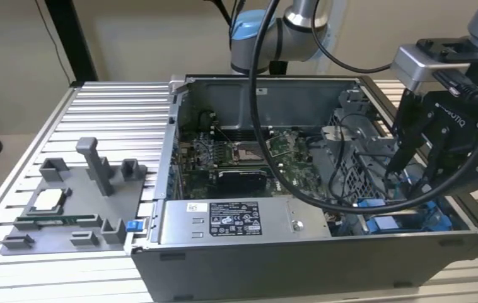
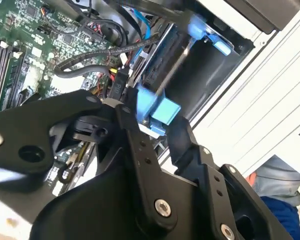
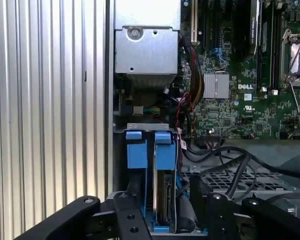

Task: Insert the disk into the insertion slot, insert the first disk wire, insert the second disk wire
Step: 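Insert the disk into the insertion slot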

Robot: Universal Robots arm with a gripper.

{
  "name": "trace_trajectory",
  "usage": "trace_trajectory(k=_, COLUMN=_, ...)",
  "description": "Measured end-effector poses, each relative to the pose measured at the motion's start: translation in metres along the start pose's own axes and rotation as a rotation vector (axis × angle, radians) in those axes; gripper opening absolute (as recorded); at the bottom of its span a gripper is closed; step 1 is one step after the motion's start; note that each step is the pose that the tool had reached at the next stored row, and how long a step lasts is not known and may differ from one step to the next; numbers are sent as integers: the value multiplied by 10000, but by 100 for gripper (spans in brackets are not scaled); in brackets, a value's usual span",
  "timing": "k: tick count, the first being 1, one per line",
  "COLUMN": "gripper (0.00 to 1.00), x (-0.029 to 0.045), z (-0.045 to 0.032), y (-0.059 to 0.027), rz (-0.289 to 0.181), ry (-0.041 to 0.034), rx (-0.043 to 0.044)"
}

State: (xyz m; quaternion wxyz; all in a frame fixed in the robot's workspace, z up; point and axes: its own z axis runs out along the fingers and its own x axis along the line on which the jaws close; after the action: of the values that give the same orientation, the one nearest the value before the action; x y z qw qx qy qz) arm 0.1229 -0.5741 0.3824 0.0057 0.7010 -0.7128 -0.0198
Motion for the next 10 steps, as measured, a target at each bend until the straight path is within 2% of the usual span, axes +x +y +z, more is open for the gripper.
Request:
trace_trajectory(k=8, gripper=100, x=-1, z=1, y=0, rz=5, ry=0, rx=0)
trace_trajectory(k=10, gripper=100, x=-1, z=-21, y=1, rz=46, ry=0, rx=0)
